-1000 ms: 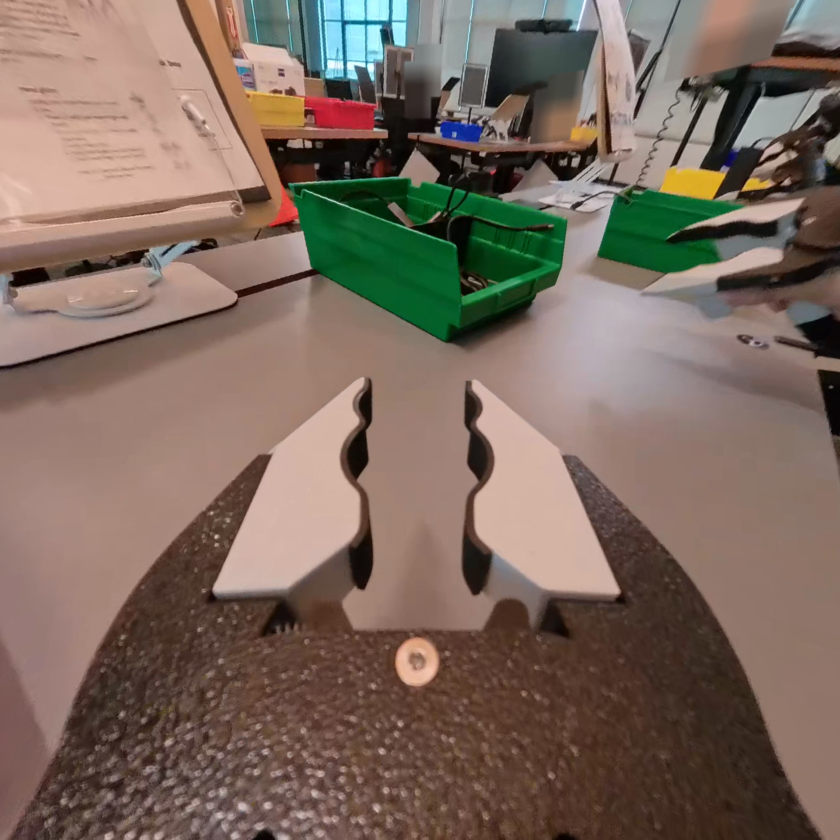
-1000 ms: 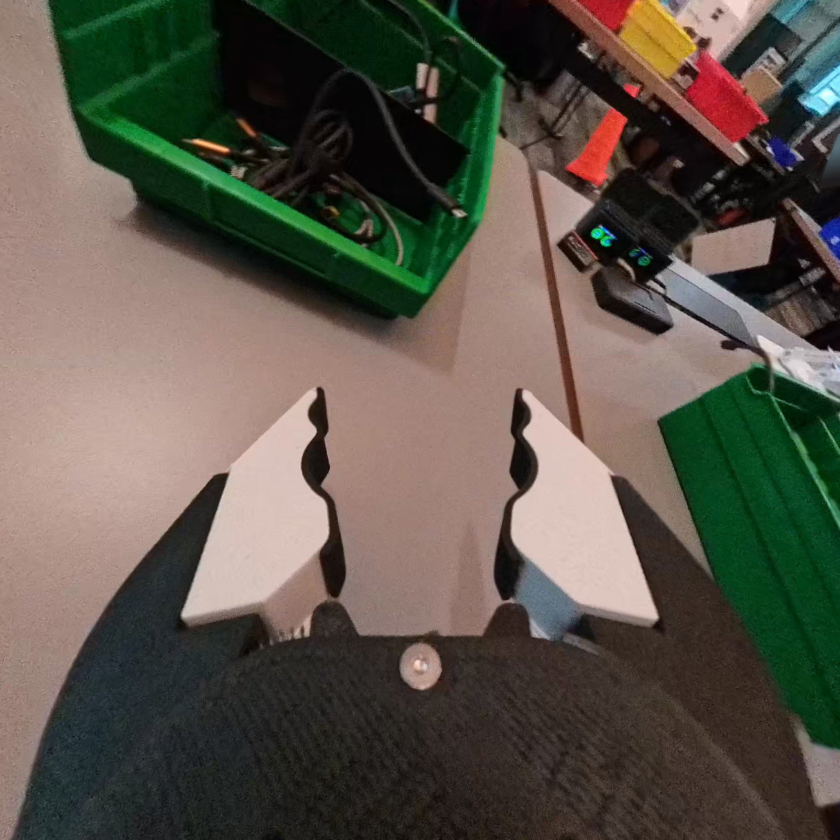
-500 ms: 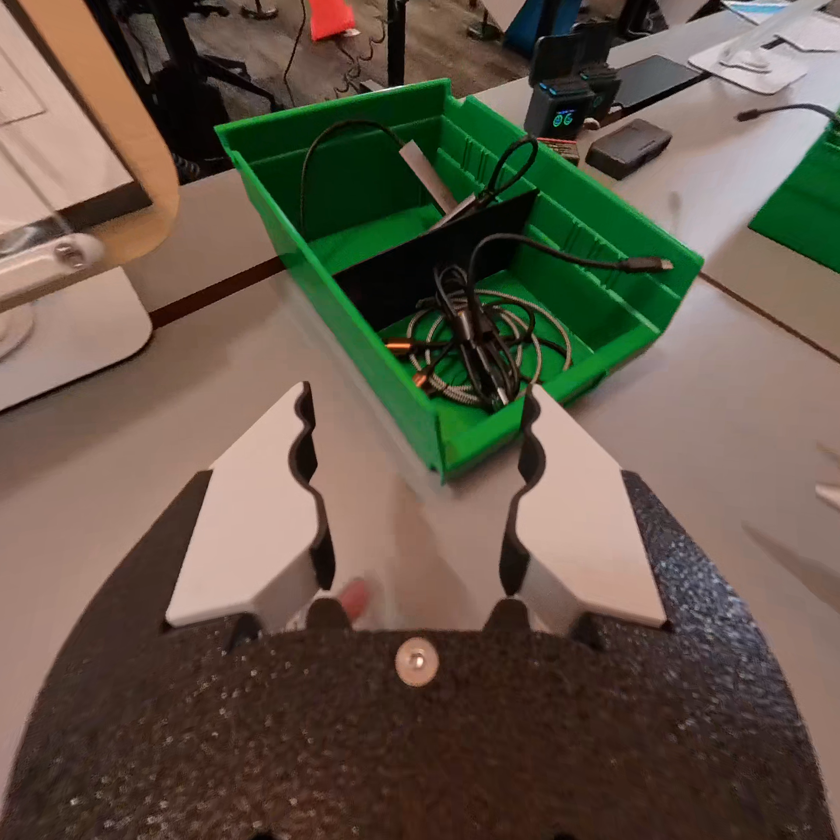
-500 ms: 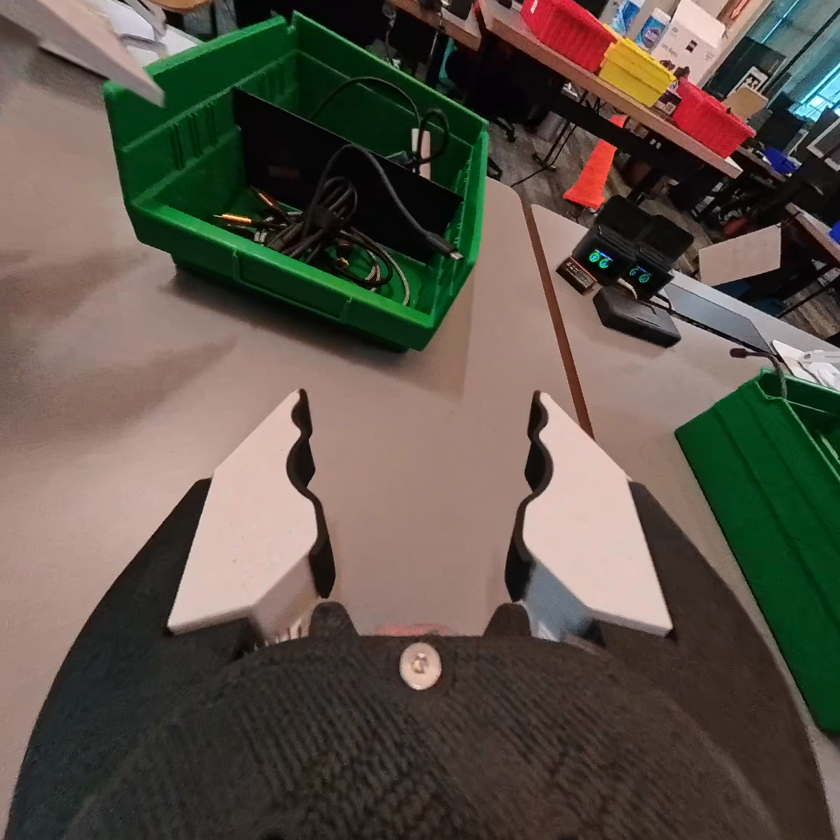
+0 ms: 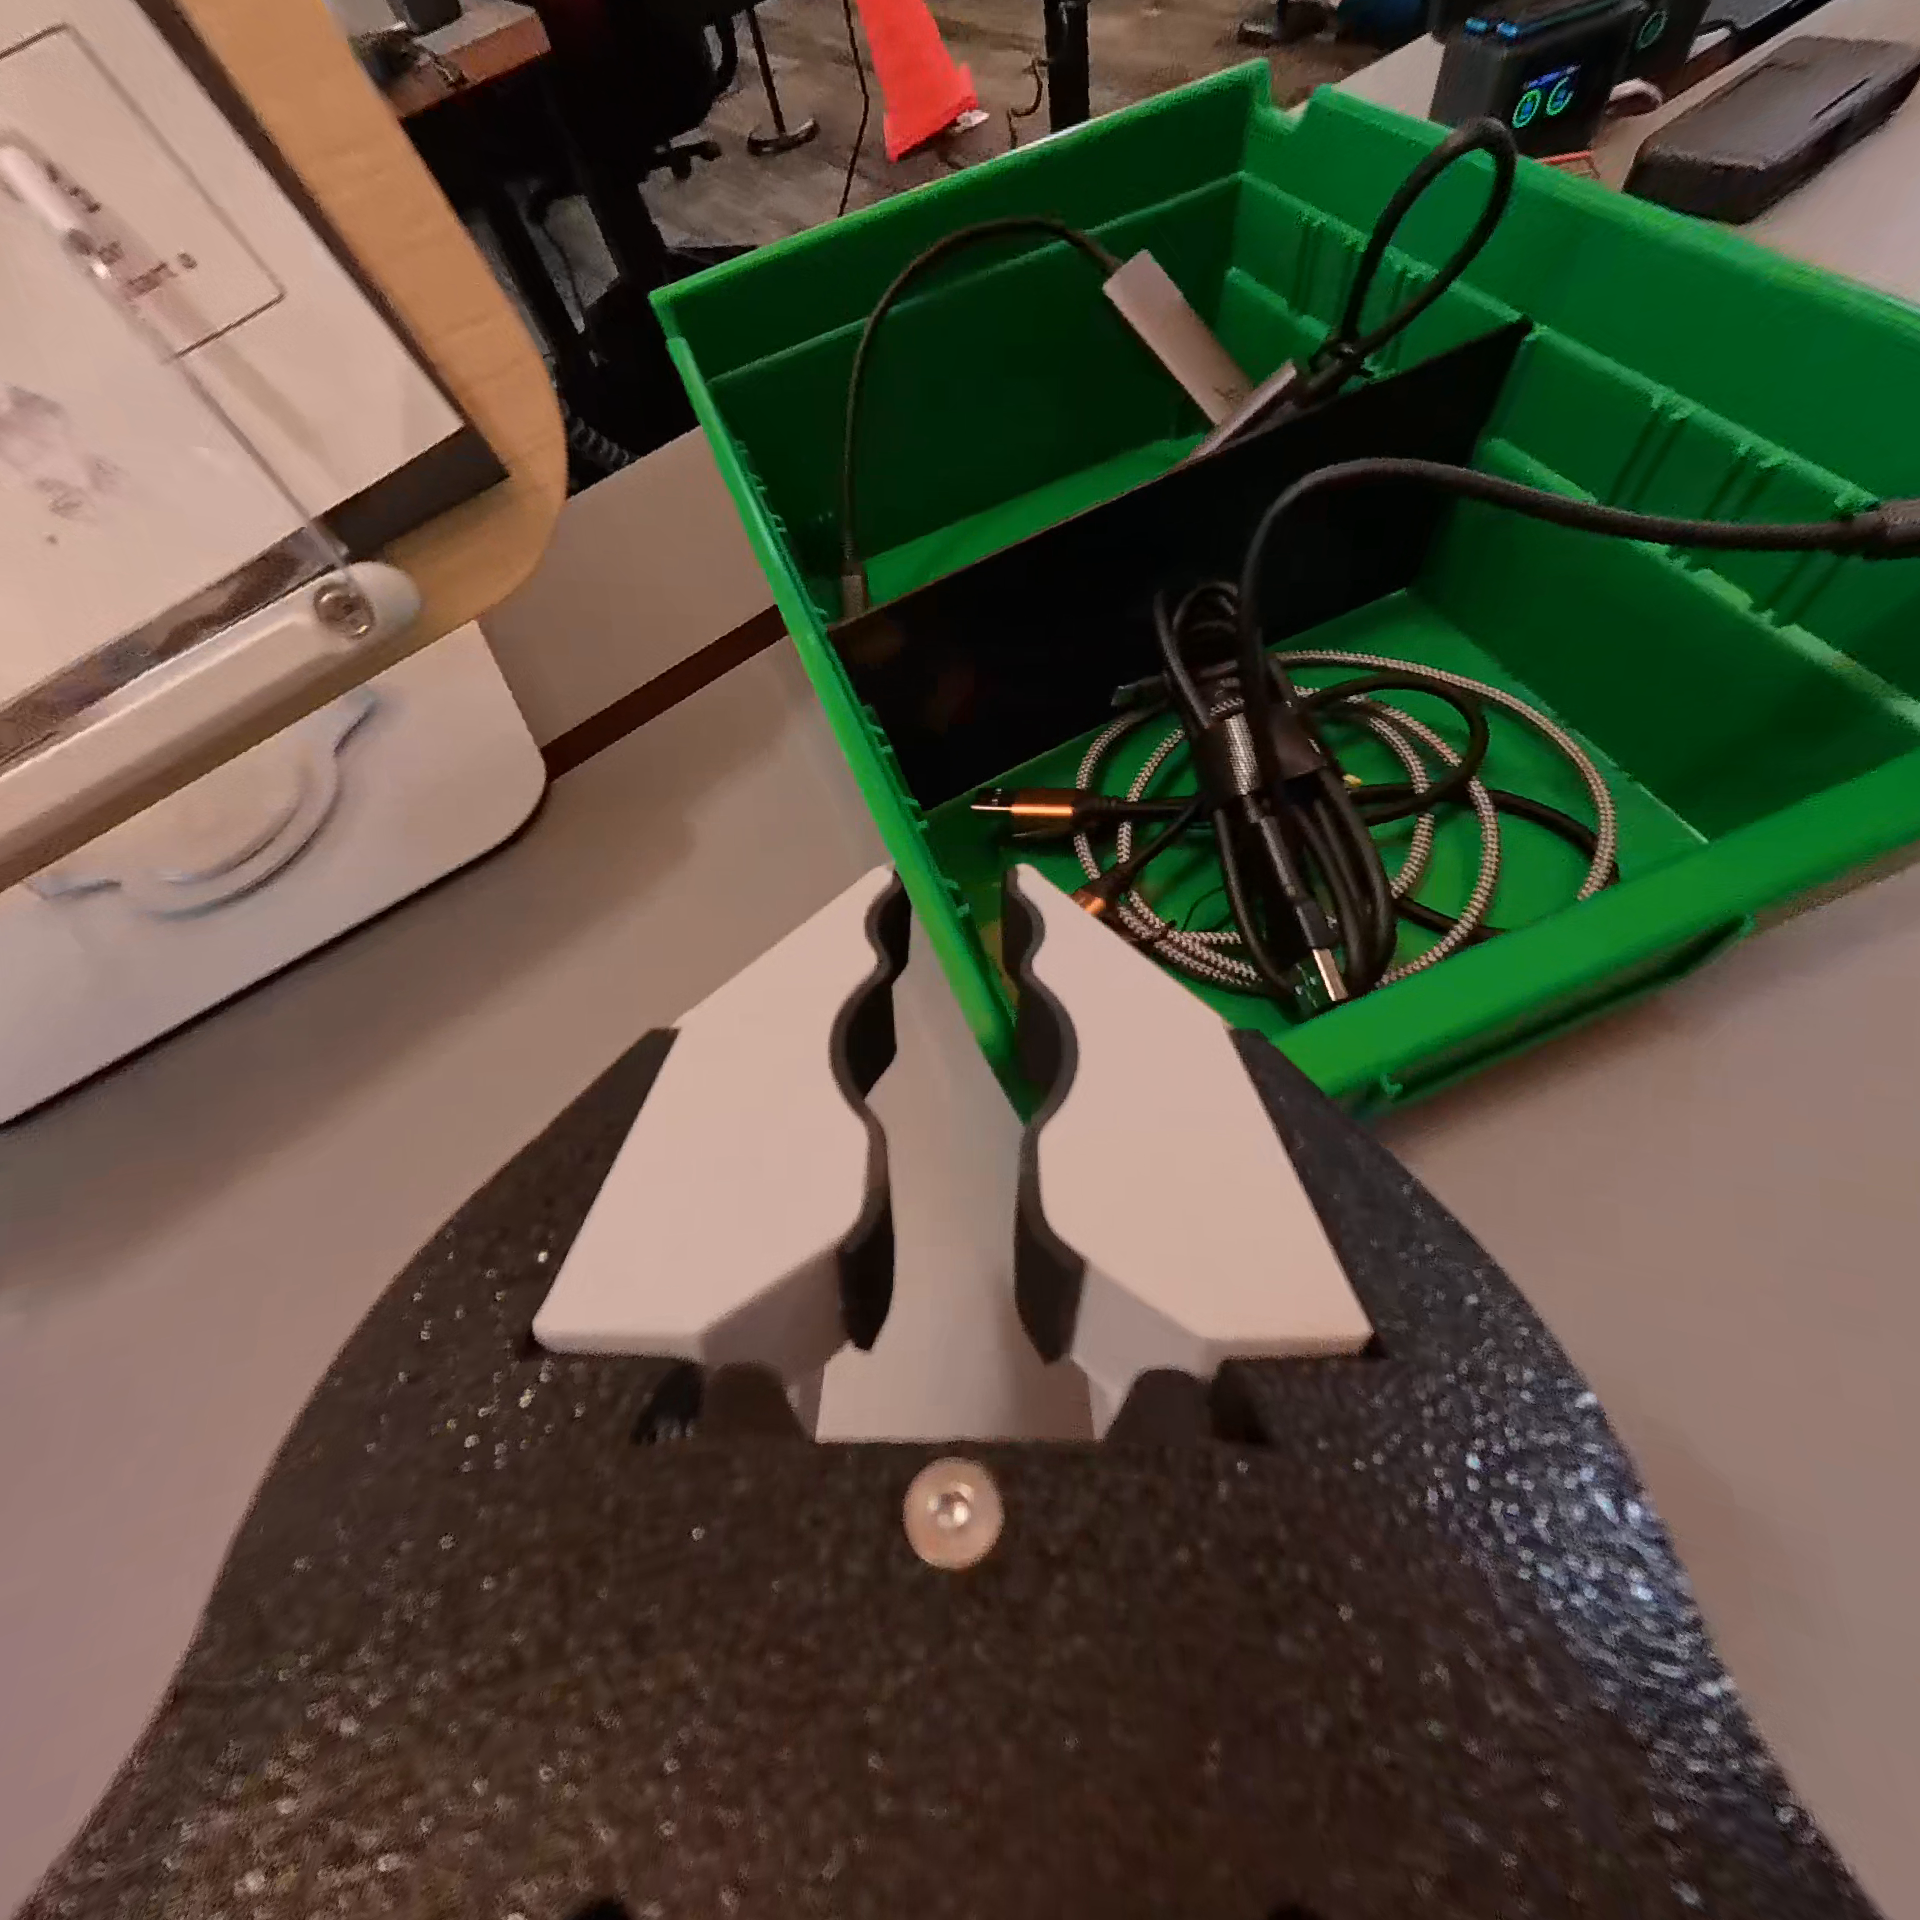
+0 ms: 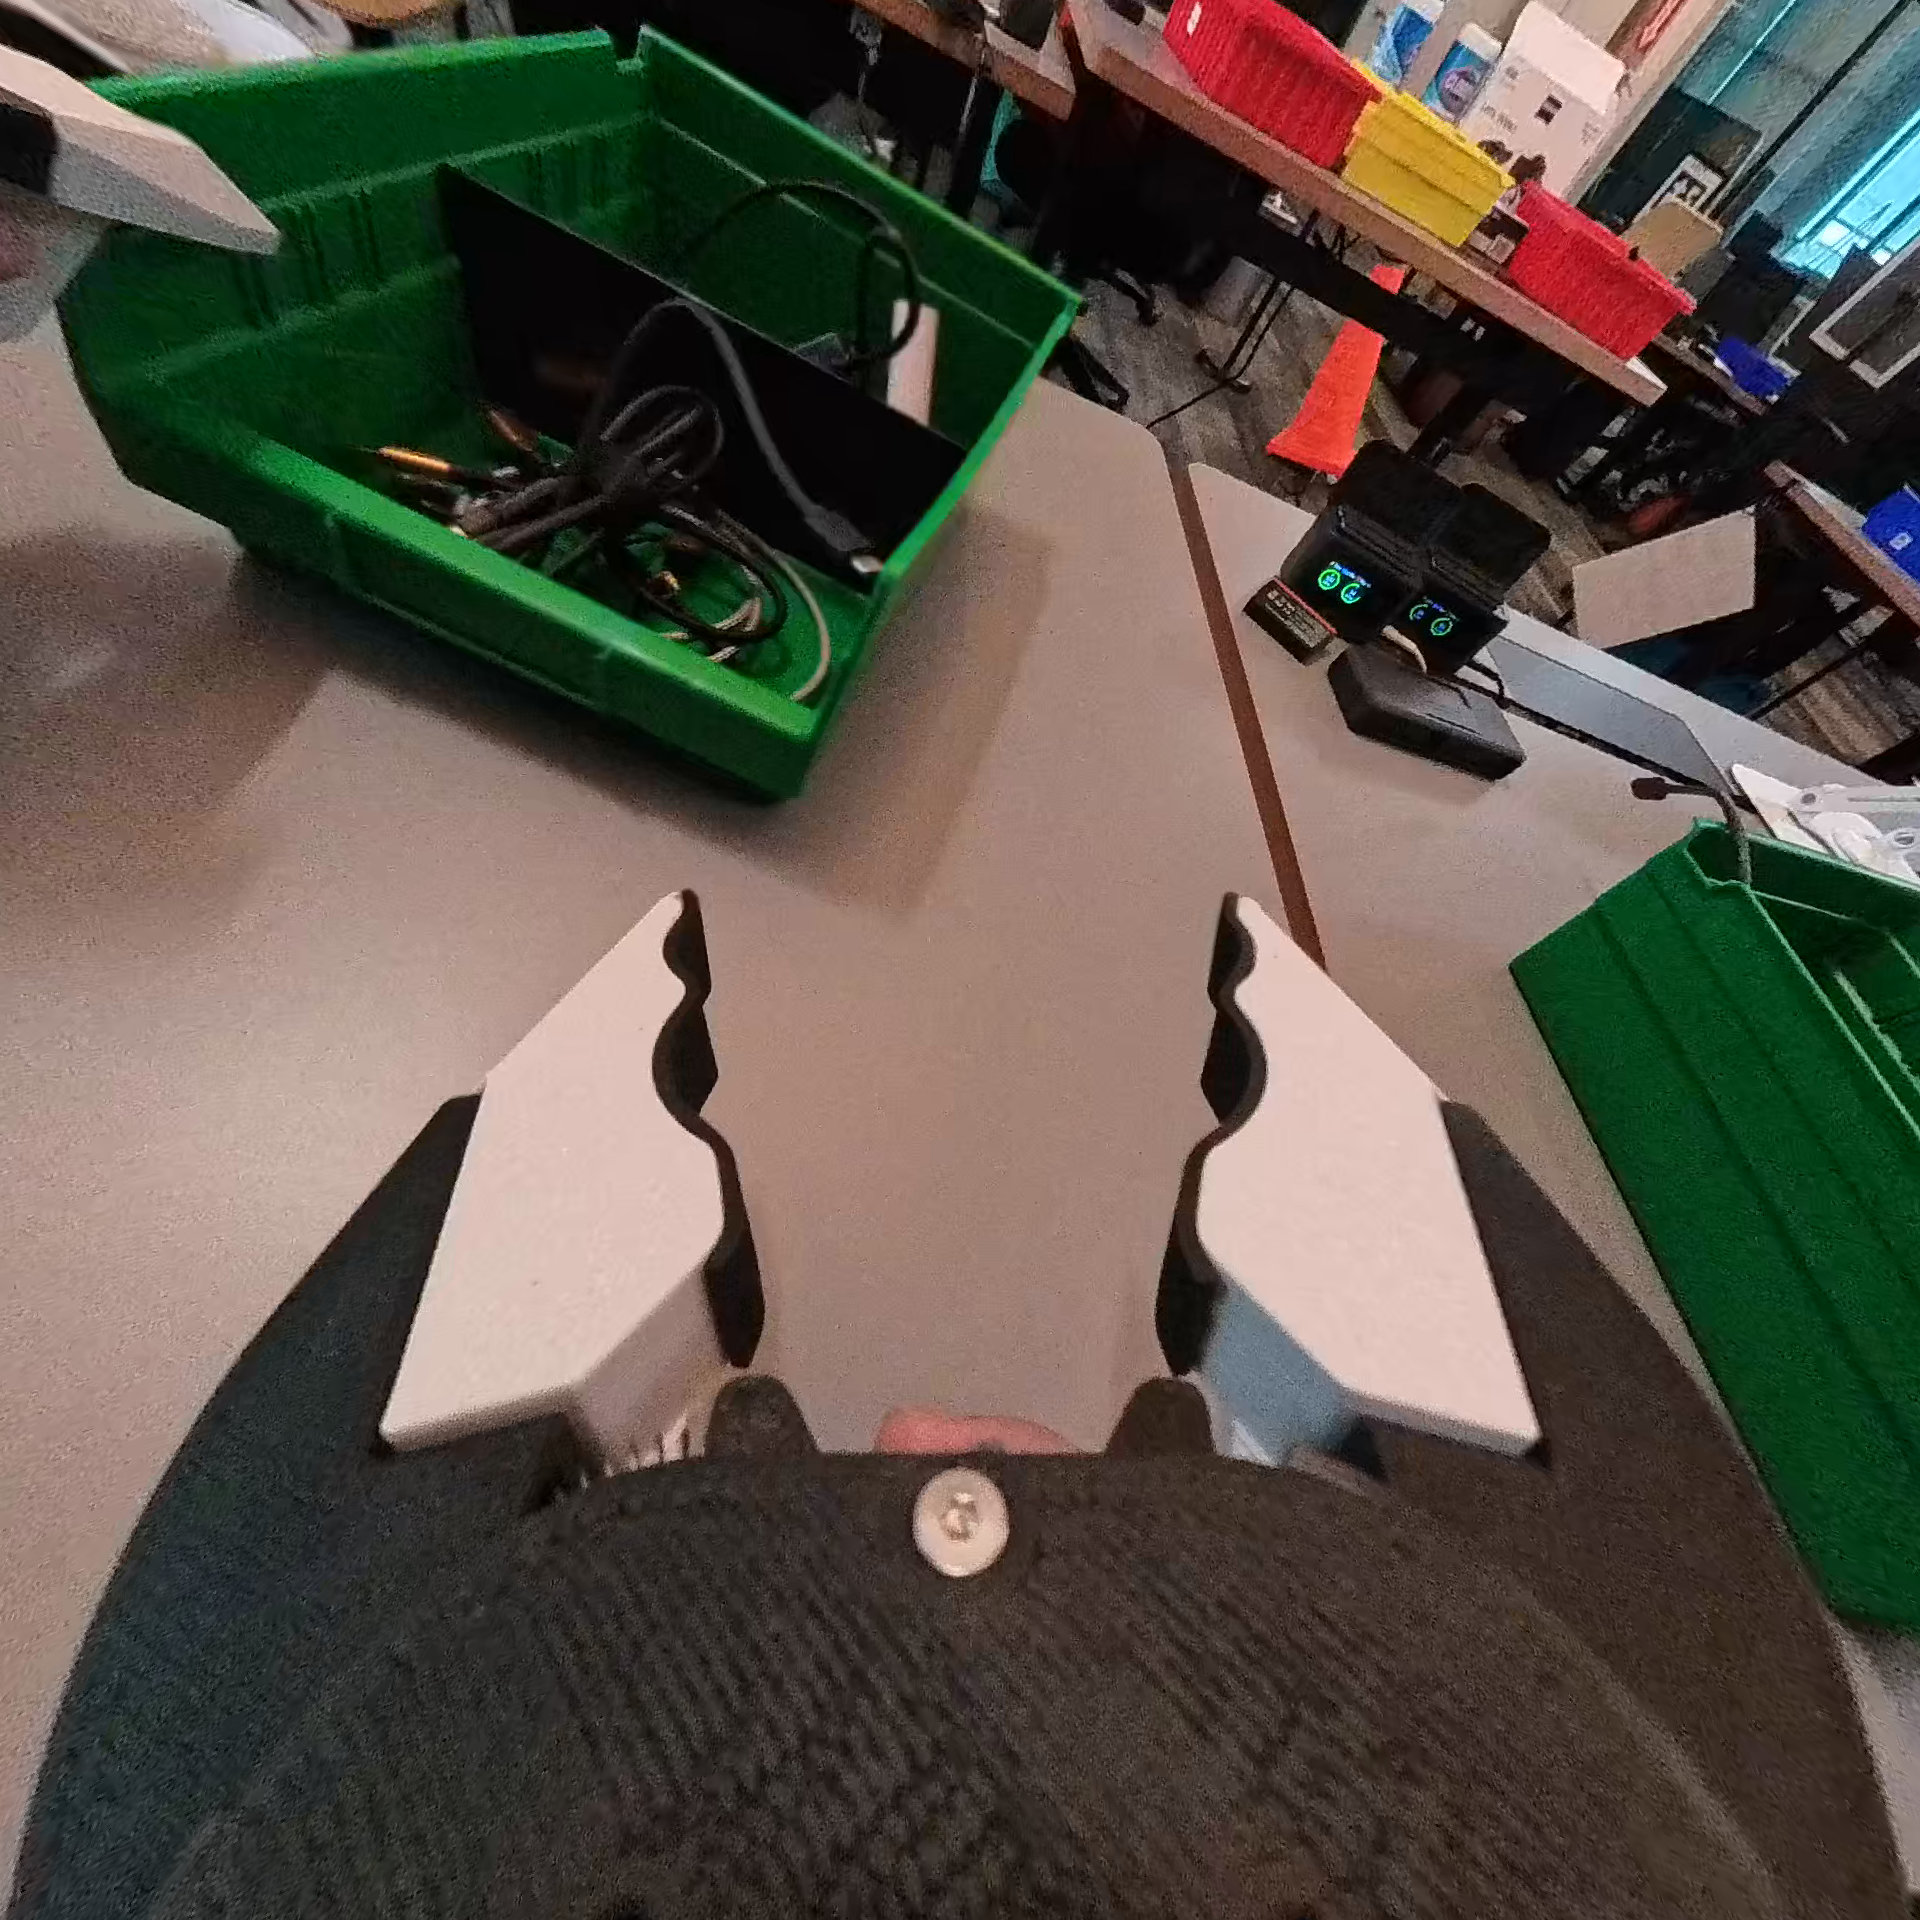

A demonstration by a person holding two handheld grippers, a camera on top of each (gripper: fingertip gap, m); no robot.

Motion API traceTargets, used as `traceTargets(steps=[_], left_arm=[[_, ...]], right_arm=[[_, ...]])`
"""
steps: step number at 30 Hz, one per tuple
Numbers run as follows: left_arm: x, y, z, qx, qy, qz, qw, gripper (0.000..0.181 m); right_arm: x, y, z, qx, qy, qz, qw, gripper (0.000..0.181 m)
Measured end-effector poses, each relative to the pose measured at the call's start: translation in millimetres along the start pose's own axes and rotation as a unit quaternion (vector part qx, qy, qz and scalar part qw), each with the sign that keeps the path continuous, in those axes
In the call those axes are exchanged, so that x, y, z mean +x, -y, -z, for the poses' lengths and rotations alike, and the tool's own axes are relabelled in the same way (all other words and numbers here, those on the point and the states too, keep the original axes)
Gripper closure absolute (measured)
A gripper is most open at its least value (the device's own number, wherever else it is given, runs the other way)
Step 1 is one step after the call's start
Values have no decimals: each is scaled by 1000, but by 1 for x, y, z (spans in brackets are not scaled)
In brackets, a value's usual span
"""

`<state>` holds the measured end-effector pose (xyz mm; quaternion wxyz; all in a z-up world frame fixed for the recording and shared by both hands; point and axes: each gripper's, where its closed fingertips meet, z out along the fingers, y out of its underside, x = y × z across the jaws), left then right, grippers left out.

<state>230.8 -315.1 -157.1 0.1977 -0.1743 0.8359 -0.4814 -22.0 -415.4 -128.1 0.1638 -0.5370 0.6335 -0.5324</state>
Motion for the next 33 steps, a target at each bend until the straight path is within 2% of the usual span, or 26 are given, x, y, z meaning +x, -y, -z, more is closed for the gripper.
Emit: traceTargets(steps=[6, 9, 12, 15, 19, 22, 28, 30, 33], left_arm=[[-24, -26, 46, 47, -54, -4, 997, 167], [-46, -48, 82, 67, -72, 9, 995, 170], [-73, -76, 127, 71, -60, 3, 996, 174], [-97, -104, 176, 81, -31, -5, 996, 176], [-122, -136, 230, 108, 7, 26, 994, 176], [-135, -150, 255, 118, 35, 52, 991, 177], [-141, -155, 263, 121, 50, 58, 990, 177], [-140, -155, 264, 126, 45, 64, 989, 177], [-140, -154, 264, 138, 31, 71, 987, 177]], right_arm=[[-5, 6, 6, 11, 6, 6, 1000, 85], [-19, 13, 8, 24, 27, 7, 999, 83], [-48, 35, 18, 59, 74, 0, 995, 77], [-99, 69, 39, 108, 155, -12, 982, 70], [-189, 110, 69, 120, 284, -17, 951, 67], [-238, 163, 73, 152, 324, -26, 934, 66], [-353, 263, 36, 122, 407, -51, 904, 69], [-390, 280, 7, 76, 406, -60, 909, 68], [-444, 287, -37, -3, 412, -64, 909, 74]])
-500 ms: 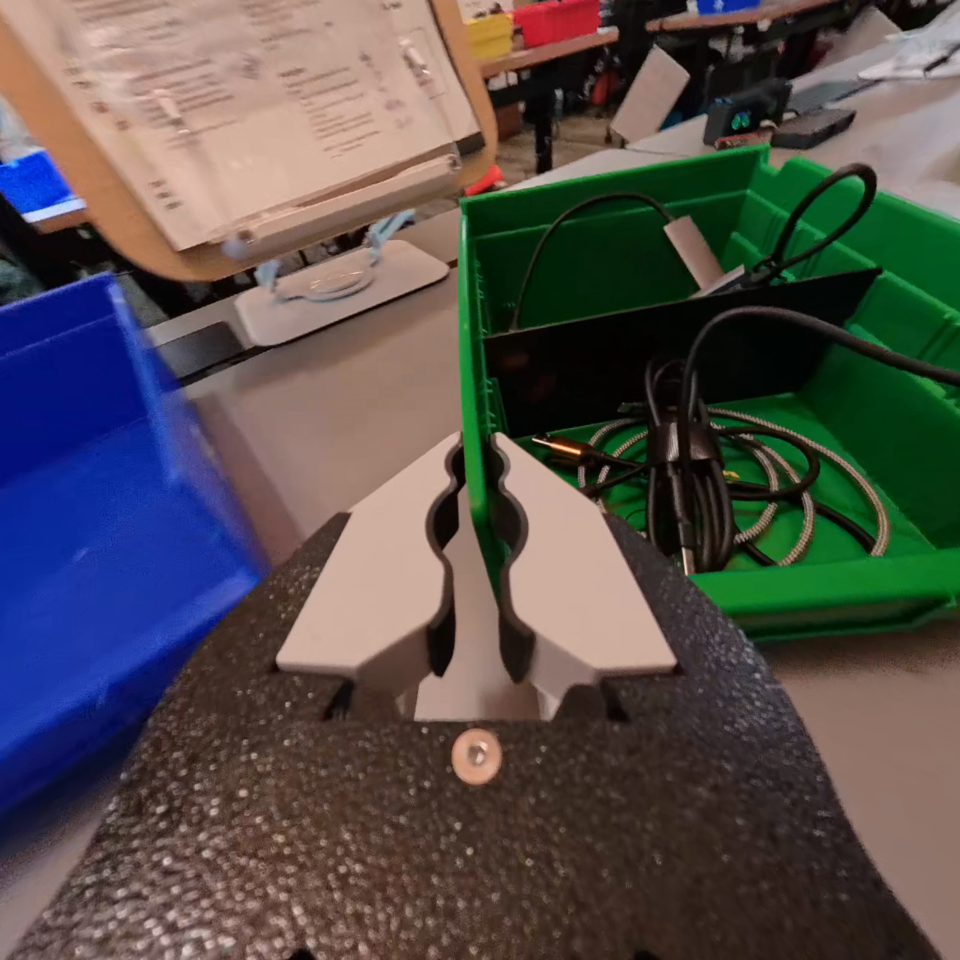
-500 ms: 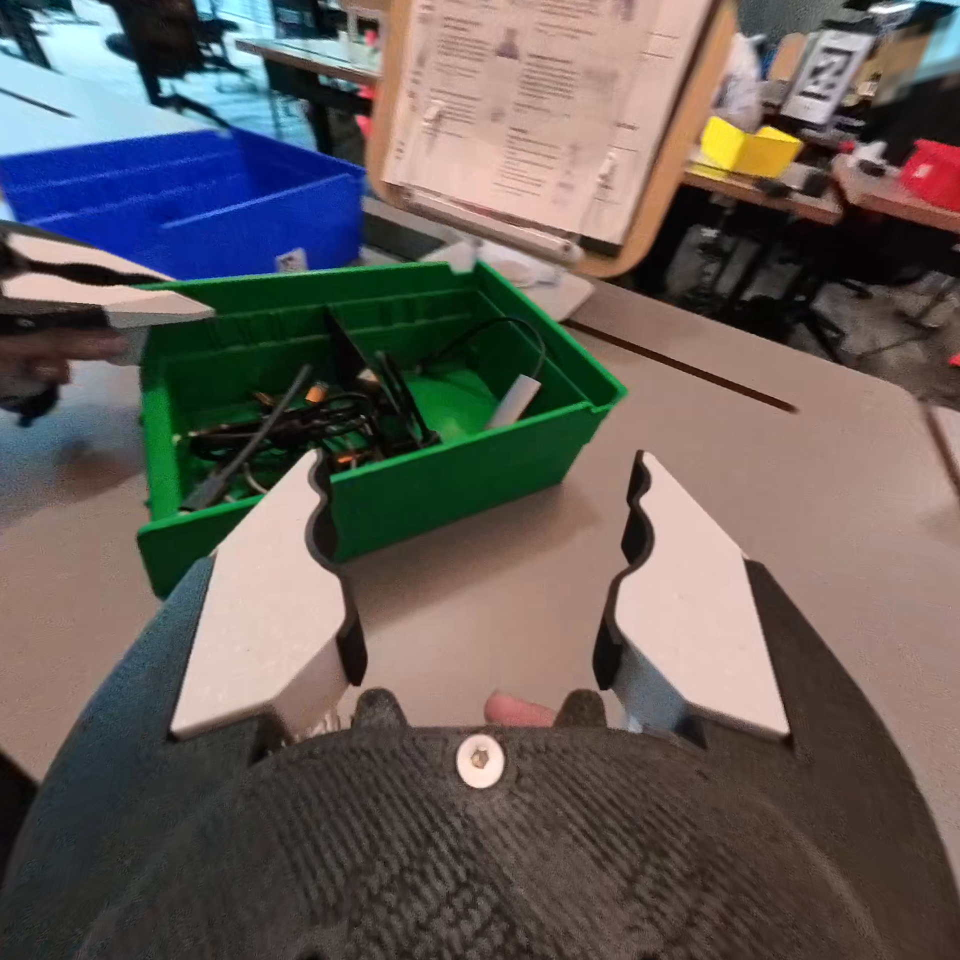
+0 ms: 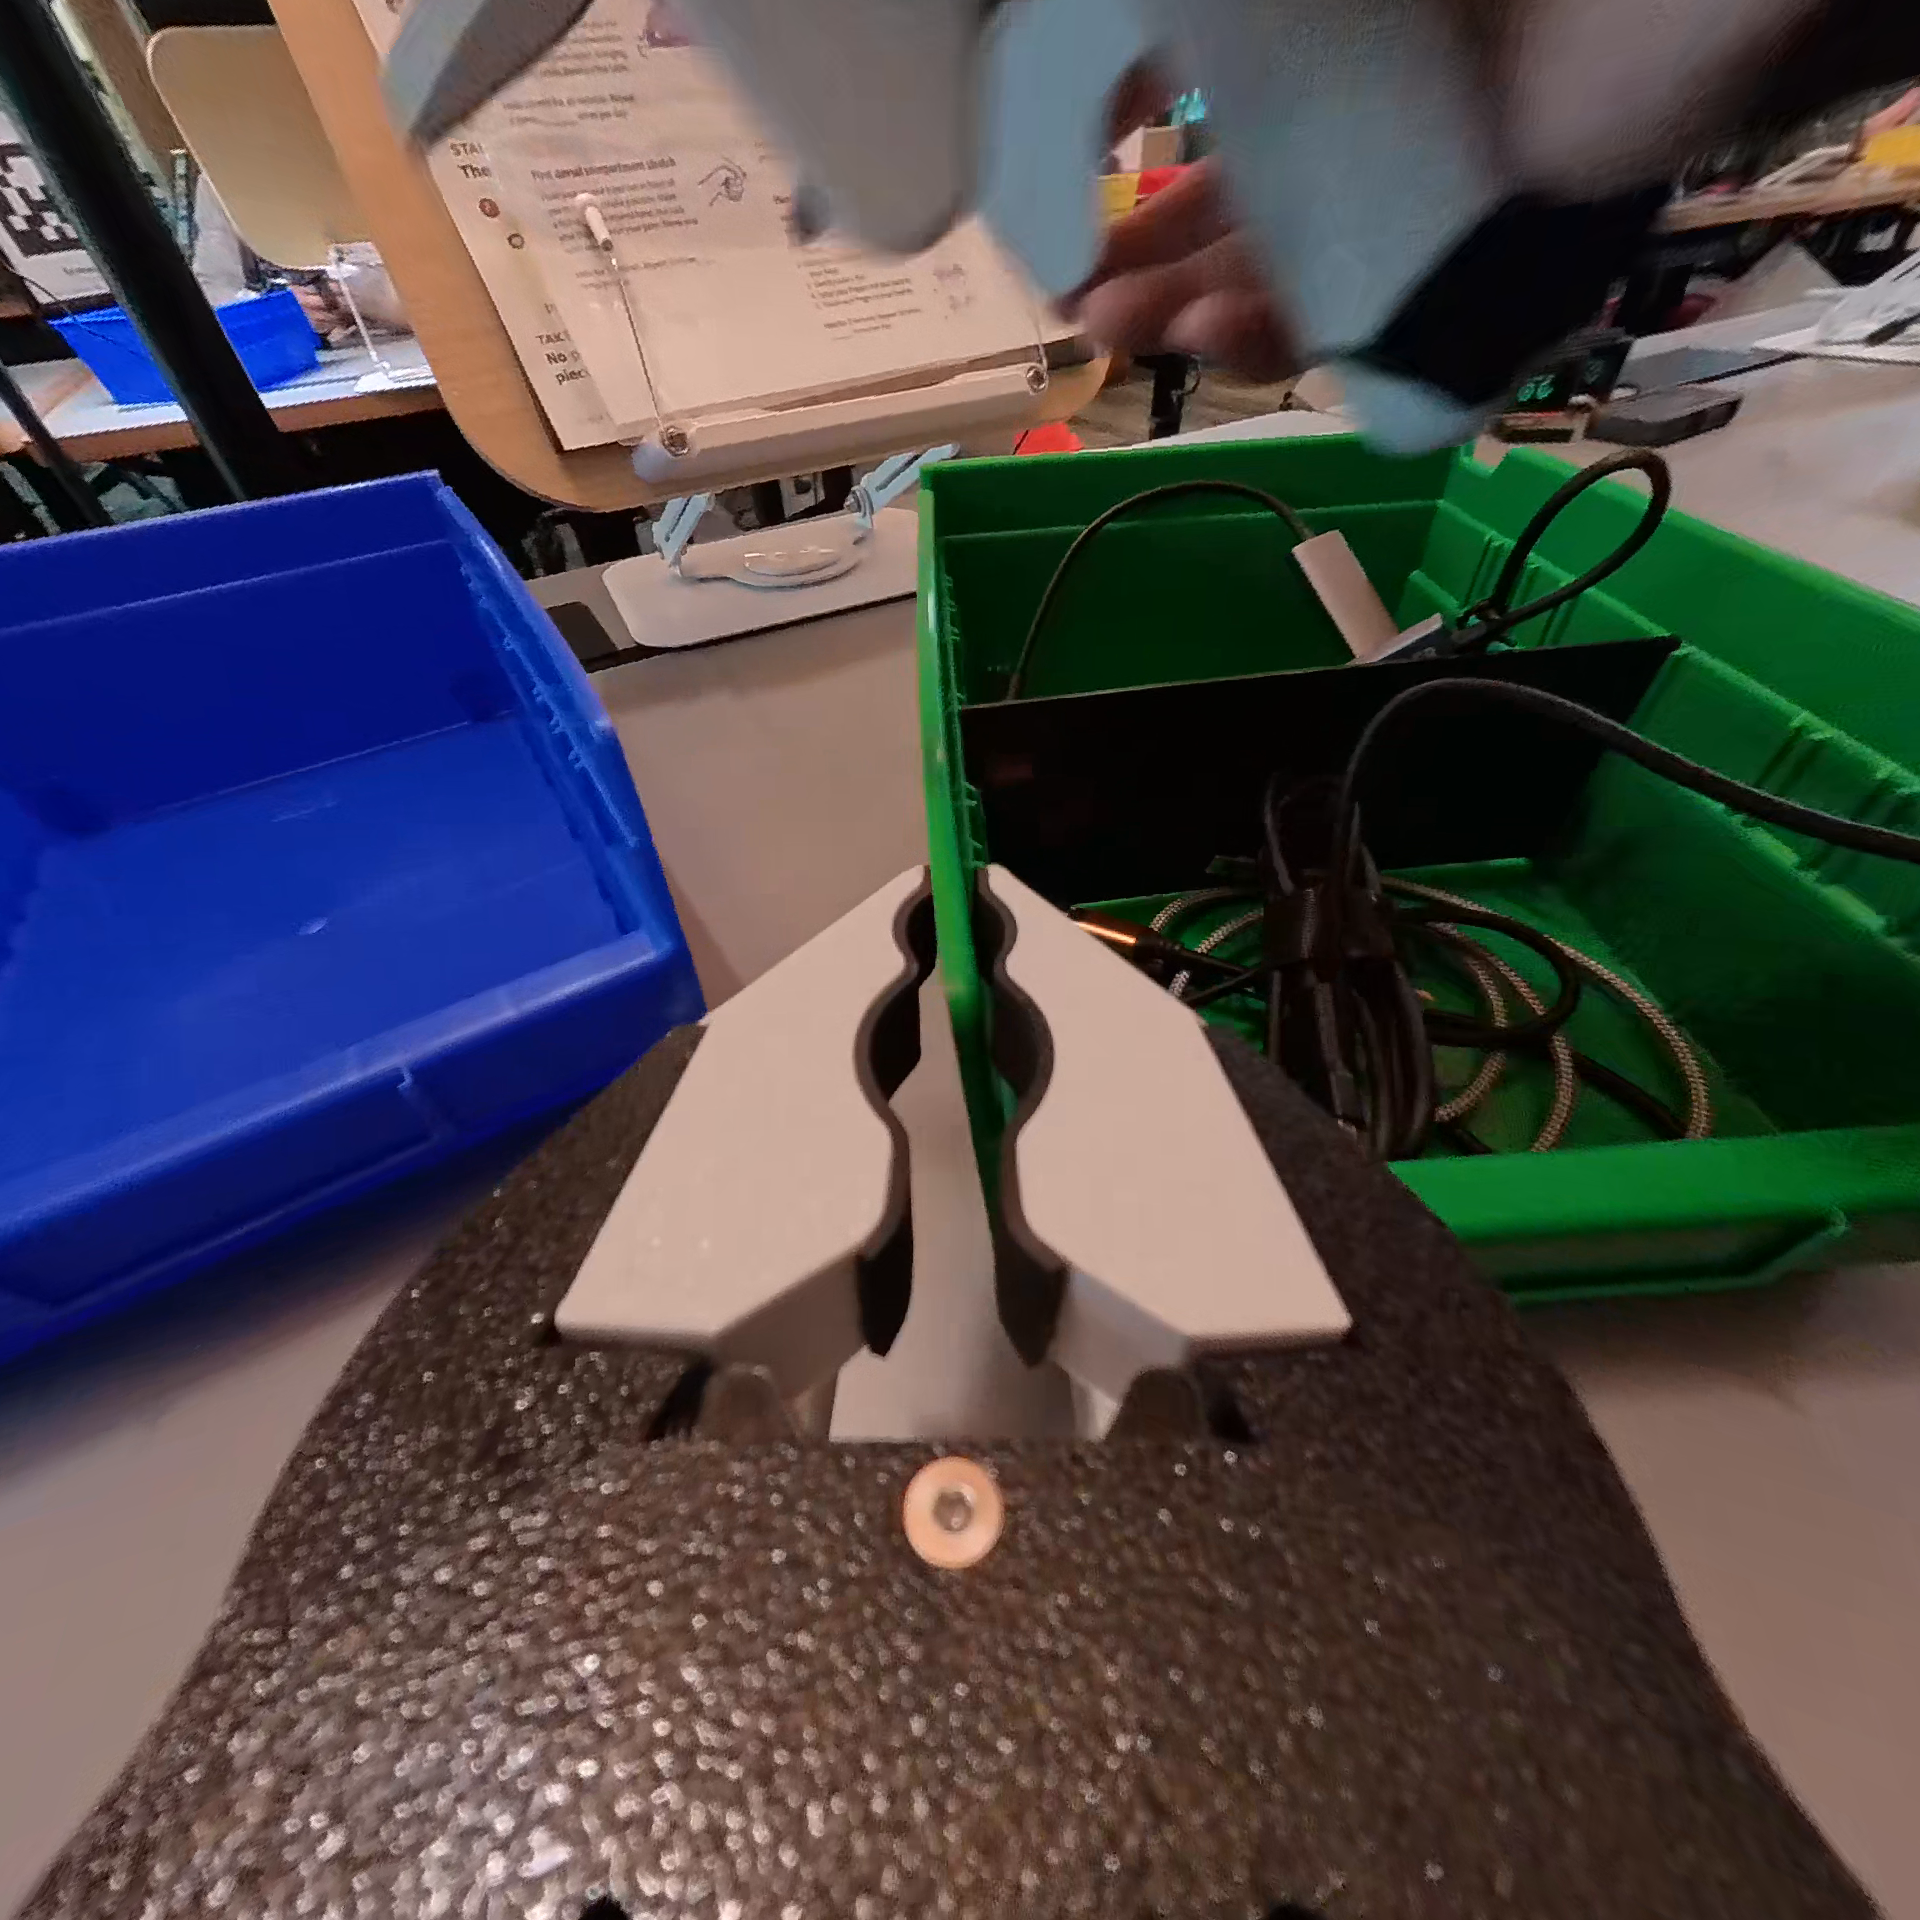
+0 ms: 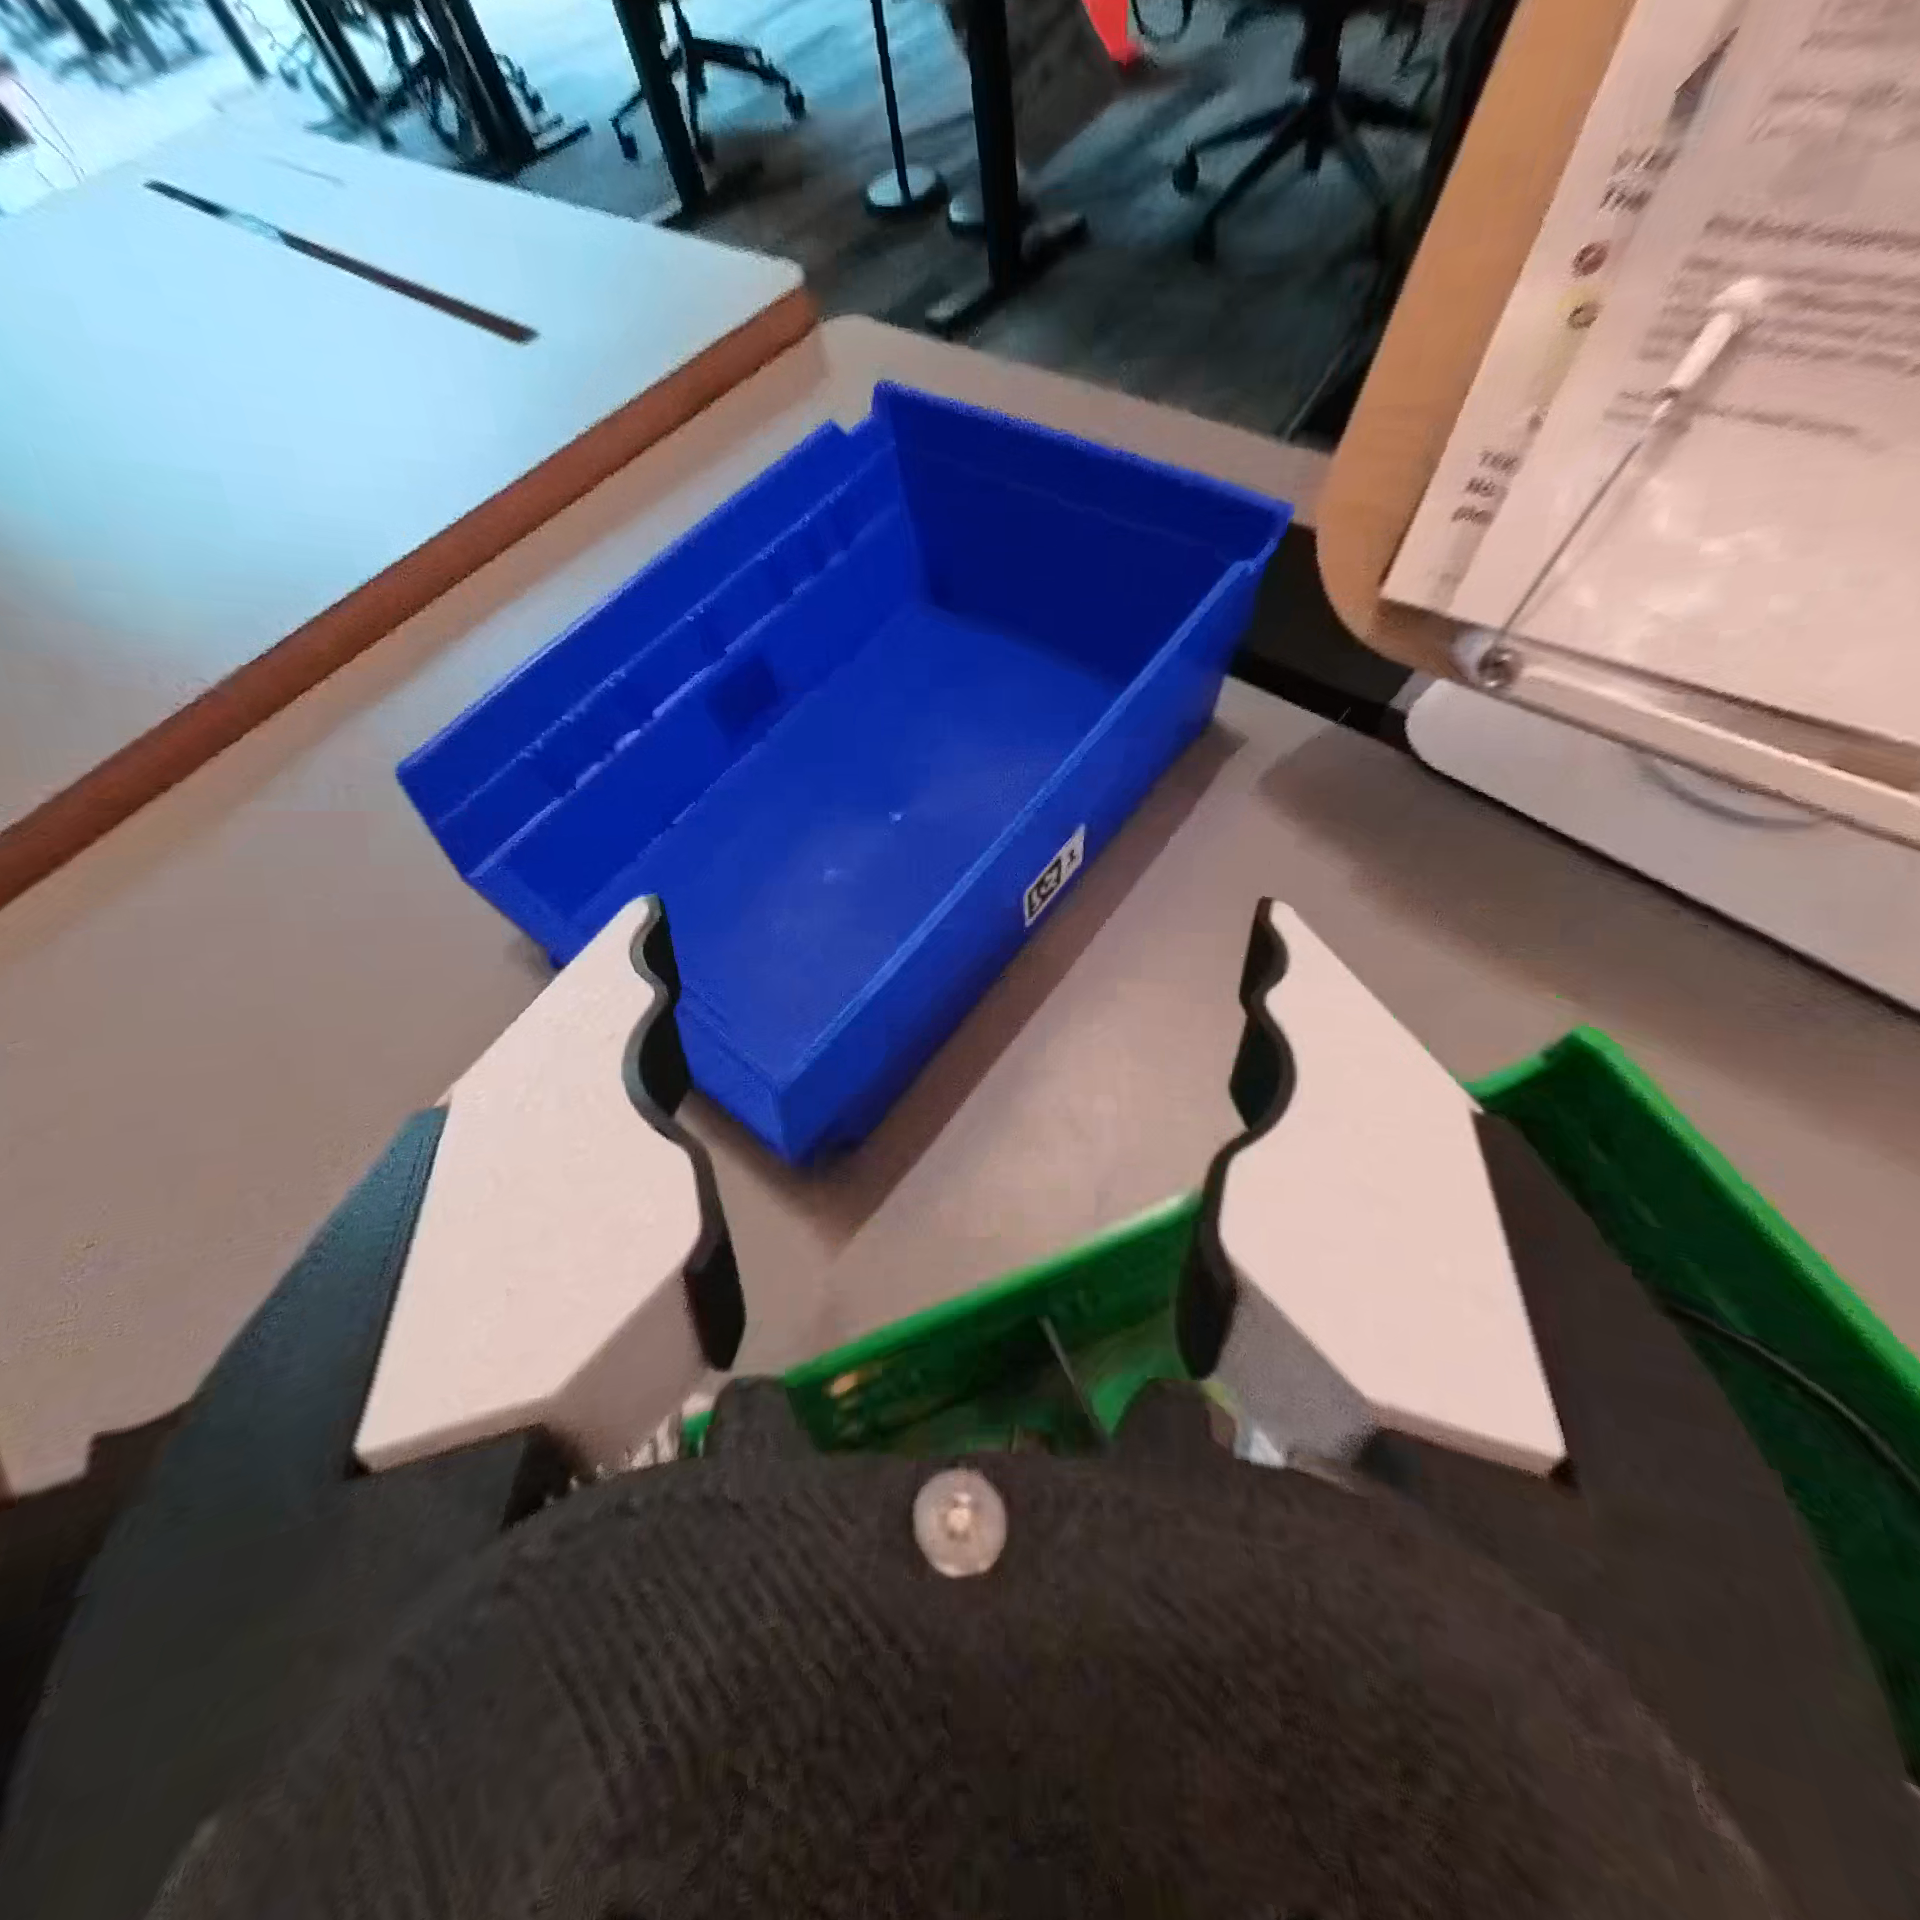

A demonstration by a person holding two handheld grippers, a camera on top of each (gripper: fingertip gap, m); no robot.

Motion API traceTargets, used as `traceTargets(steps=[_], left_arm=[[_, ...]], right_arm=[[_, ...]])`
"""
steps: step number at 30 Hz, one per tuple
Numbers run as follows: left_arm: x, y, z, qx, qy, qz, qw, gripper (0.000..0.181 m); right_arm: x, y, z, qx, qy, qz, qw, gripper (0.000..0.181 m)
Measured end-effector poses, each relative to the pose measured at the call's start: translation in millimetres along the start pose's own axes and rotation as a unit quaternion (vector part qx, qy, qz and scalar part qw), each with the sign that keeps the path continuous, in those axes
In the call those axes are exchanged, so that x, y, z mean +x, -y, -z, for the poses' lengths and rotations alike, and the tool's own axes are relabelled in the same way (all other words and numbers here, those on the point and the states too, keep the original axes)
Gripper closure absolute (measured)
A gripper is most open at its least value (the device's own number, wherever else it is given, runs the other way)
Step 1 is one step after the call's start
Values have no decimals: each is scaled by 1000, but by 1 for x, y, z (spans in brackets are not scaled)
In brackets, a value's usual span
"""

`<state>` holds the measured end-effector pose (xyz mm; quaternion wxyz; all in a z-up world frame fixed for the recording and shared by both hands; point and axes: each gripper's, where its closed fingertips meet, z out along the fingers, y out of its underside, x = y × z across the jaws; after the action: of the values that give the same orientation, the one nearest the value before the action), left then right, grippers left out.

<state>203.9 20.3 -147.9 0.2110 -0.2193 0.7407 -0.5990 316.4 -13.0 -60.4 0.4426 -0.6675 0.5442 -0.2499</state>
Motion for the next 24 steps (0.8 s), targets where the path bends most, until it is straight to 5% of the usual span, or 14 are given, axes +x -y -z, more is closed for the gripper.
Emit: traceTargets(steps=[4, 9, 11, 14, 16, 19, 24], left_arm=[[0, 1, 0, 9, -13, 6, 1000, 177], [-1, 1, -1, 12, -19, 7, 1000, 177], [-2, 2, -1, 17, -21, 6, 1000, 177], [-3, 2, -1, 17, -18, 3, 1000, 177], [-3, 2, -1, 16, -15, -1, 1000, 177], [-4, 2, -1, 15, -12, -9, 1000, 177], [-7, 2, 1, 11, -8, -39, 999, 177]], right_arm=[[20, -12, -68, -87, -55, -16, 995, 85], [34, -25, -115, -140, -86, -40, 986, 112], [40, -27, -125, -141, -97, -90, 981, 102], [33, -47, -139, -179, -74, -89, 977, 118], [22, -67, -147, -216, -60, -89, 971, 146], [38, -67, -148, -202, -130, -85, 967, 171], [35, -45, -129, -188, -103, -94, 972, 173]])
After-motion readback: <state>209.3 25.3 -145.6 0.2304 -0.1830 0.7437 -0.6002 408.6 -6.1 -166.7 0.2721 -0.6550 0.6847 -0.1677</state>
